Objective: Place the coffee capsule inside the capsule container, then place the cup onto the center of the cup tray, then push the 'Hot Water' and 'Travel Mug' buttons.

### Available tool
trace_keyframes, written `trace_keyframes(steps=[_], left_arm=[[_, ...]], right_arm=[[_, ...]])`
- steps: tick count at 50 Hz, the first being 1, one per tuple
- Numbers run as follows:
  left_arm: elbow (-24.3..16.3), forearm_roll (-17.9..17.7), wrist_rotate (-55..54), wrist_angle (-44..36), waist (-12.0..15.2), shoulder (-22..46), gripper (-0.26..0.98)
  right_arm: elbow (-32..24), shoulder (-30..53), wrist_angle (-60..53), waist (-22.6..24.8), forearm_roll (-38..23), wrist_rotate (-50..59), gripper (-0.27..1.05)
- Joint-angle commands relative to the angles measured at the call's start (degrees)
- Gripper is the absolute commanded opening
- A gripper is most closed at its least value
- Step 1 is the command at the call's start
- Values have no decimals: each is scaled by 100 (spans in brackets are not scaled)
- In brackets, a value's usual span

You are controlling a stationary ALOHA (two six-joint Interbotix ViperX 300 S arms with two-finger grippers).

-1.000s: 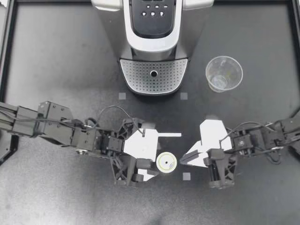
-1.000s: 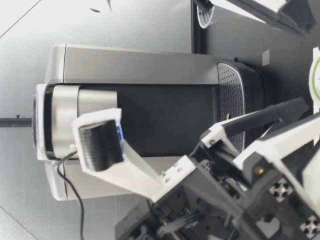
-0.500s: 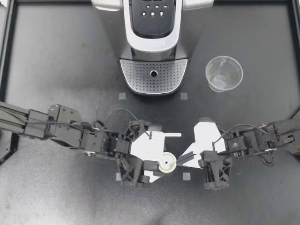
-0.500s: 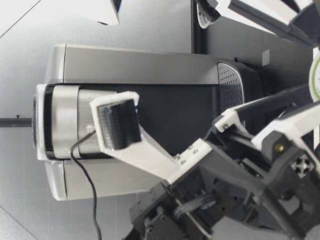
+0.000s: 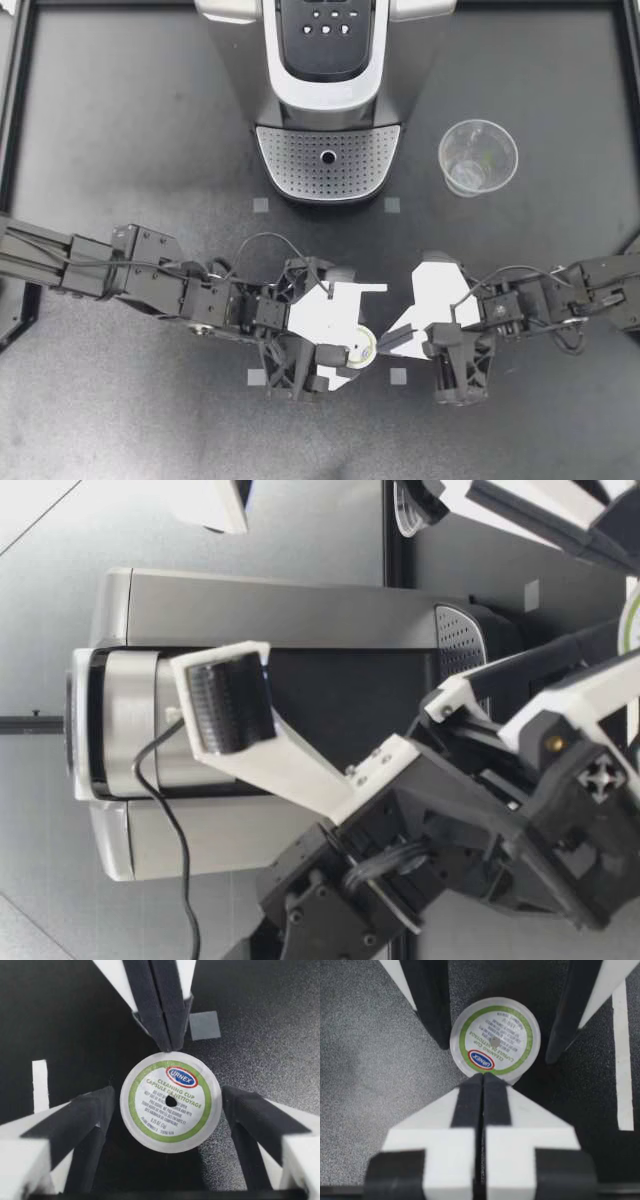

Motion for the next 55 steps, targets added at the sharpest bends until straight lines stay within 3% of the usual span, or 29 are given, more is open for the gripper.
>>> trace_keyframes(steps=[1,8,23,40,55], left_arm=[[-114,18,0,-53,-9,-97,77],[-141,18,0,-26,-9,-97,74],[-132,26,-9,-9,-9,-158,51],[149,18,-123,-9,-9,-571,50],[791,-9,-167,0,-9,-1477,50]], right_arm=[[-114,-44,-18,35,9,-9,6],[-132,-9,-18,35,9,-18,6],[-149,-26,-18,35,9,-26,6],[-141,-747,-88,-44,44,9,6],[-114,-1494,-677,-756,211,9,6]])
